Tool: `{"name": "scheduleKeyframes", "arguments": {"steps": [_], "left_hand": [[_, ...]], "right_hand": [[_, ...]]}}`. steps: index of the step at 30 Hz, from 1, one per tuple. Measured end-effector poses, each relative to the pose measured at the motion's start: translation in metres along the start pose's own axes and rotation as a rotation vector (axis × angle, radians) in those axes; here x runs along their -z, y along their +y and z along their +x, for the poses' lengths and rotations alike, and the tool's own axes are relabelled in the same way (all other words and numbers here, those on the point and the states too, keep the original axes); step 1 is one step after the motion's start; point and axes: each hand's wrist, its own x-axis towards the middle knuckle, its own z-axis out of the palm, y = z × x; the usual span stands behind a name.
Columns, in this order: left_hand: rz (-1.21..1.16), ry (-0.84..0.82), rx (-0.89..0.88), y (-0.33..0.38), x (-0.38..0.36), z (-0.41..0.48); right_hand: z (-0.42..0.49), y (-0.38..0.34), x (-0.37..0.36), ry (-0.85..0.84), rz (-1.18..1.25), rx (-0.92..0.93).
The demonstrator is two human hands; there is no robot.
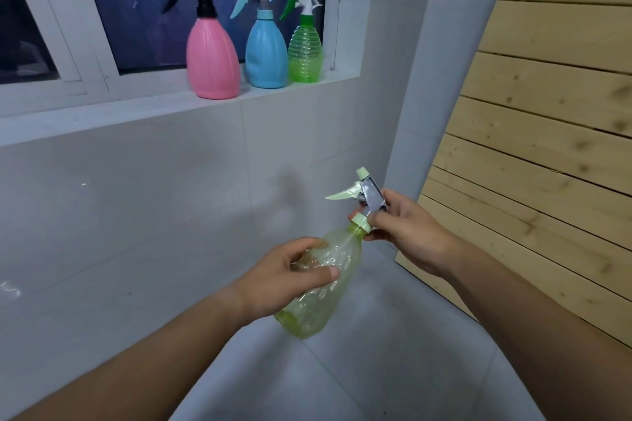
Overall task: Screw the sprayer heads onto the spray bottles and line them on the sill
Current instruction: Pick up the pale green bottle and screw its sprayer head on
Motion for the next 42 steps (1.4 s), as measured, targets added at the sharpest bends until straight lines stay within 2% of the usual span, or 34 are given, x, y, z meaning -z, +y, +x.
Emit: {"name": "scheduleKeyframes", "arguments": {"steps": [4,8,15,19,21,24,26,30,35,39,42], "left_hand": [[-0.07,-0.061,0.038,0.006,0.0,-0.003],[-0.097,-0.05,0.048,0.006,0.002,-0.001],[0.049,0.0,-0.023,-0.001,0.001,0.001],[0.064,0.008,-0.045,0.001,0.001,0.001],[0.077,0.007,-0.061,0.004,0.001,0.001],[0.091,0.024,-0.07,0.006,0.004,0.001],[0.106,0.028,-0.084,0.005,0.004,0.001],[0.131,0.022,-0.123,0.006,-0.001,-0.003],[0.109,0.027,-0.118,0.012,0.004,-0.001],[0.218,0.059,-0.138,0.006,-0.001,0.0],[0.208,0.065,-0.146,0.006,0.002,0.002]], "right_hand": [[0.003,0.003,0.004,-0.058,-0.016,-0.001],[0.005,0.005,0.005,-0.099,-0.024,0.026],[0.008,0.014,-0.001,-0.042,-0.099,0.02],[0.009,0.013,-0.01,0.05,-0.161,0.017],[0.009,0.009,-0.012,0.06,-0.081,0.01],[0.01,0.007,-0.007,-0.02,0.128,0.014],[0.009,0.011,-0.007,-0.015,0.083,0.042],[0.007,0.014,-0.017,0.115,-0.109,0.065],[0.009,0.005,-0.006,-0.031,0.076,0.034],[0.005,0.01,-0.015,0.053,-0.143,0.041],[0.007,0.011,-0.009,0.031,0.006,-0.021]]}}
